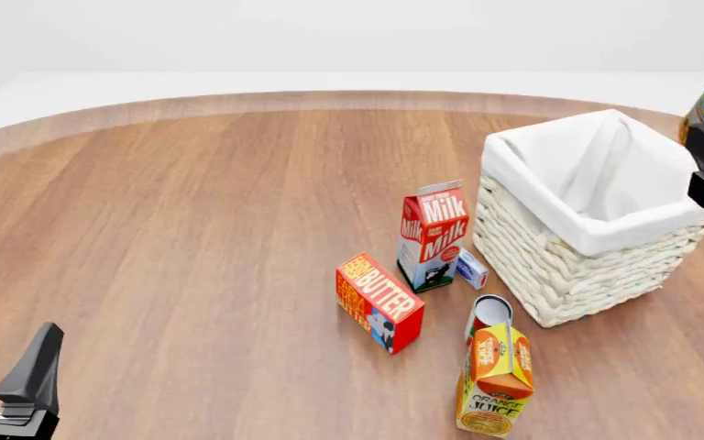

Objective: Pick up the alphabet soup, and put it in the basket.

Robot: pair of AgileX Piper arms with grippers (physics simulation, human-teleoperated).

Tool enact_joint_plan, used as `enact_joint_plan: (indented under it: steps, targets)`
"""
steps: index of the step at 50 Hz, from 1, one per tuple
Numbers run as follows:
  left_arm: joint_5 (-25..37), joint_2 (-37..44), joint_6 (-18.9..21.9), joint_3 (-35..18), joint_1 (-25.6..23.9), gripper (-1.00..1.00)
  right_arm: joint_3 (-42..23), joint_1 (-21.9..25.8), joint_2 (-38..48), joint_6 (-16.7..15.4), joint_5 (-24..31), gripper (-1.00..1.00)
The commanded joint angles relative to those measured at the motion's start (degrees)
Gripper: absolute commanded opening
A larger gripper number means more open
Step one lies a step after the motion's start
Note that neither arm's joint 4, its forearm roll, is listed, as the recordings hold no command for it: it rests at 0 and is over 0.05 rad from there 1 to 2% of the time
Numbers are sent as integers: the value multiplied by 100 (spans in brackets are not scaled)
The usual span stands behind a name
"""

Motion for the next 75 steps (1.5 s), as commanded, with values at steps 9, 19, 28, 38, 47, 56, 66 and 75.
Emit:
enact_joint_plan:
  steps: [9,19,28,38,47,56,66,75]
  targets:
    - [0,0,0,0,0,100,-602,123,402,177,349,-100]
    - [0,0,0,0,0,100,-845,173,654,108,501,-100]
    - [0,0,0,0,0,100,-1098,195,889,97,693,-100]
    - [0,0,0,0,0,100,-1518,228,1221,41,943,-100]
    - [0,0,0,0,0,100,-1578,237,1424,68,1014,-100]
    - [0,0,0,0,0,100,-1781,187,1649,167,1120,-100]
    - [0,0,0,0,0,100,-1963,111,1970,159,1177,-100]
    - [0,0,0,0,0,100,-2120,57,2192,120,1213,-100]
